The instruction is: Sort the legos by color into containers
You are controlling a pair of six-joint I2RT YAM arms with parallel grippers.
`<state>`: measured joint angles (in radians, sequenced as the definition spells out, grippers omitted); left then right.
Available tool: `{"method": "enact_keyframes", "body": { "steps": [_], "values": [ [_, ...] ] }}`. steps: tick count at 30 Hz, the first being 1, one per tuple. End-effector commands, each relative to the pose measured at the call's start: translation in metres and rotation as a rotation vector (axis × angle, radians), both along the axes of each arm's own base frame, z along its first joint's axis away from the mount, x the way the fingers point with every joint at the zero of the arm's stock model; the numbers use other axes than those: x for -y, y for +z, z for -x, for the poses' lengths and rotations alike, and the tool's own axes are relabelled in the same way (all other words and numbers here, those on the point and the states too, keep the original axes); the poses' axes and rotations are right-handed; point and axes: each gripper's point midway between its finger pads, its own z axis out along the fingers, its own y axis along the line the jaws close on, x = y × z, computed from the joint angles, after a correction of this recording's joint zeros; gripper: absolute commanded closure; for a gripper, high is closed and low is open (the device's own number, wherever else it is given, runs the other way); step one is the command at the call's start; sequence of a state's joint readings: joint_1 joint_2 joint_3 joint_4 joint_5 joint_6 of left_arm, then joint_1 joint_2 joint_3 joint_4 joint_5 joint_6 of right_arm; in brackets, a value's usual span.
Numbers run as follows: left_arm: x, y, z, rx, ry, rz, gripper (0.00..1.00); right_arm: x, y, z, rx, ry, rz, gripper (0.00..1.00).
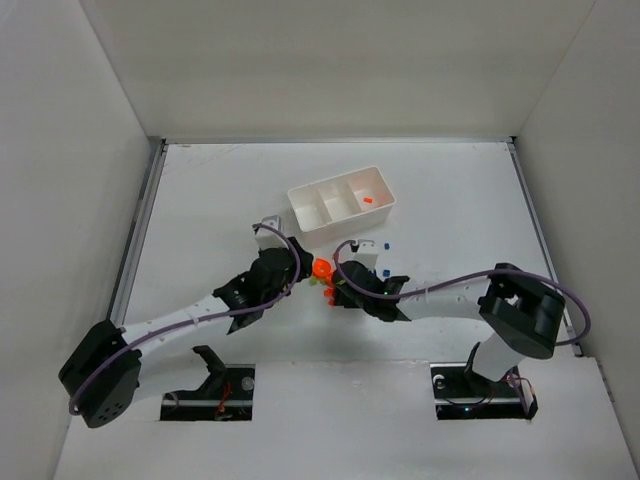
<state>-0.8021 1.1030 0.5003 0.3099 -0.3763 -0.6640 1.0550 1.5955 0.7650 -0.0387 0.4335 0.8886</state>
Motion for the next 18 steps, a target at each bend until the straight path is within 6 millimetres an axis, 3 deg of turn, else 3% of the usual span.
{"method": "enact_keyframes", "body": {
  "steps": [1,7,10,16,18],
  "values": [
    [-0.007,-0.022,0.030,-0.036,-0.011,-0.056,0.64,0.002,0.008,-0.011,0.016,-0.088,0.010,0.54],
    [0.003,-0.046,0.065,-0.083,-0.080,-0.104,0.63,0.006,0.005,-0.017,0.017,-0.132,0.049,0.61],
    [0.005,-0.053,0.069,-0.089,-0.083,-0.121,0.61,0.003,0.005,-0.021,0.021,-0.140,0.051,0.60],
    [0.021,-0.060,0.075,-0.107,-0.121,-0.130,0.56,0.007,0.005,-0.024,0.034,-0.153,0.063,0.75],
    [0.024,-0.064,0.078,-0.112,-0.134,-0.146,0.55,0.013,0.008,-0.025,0.050,-0.162,0.072,0.76]
  ]
}}
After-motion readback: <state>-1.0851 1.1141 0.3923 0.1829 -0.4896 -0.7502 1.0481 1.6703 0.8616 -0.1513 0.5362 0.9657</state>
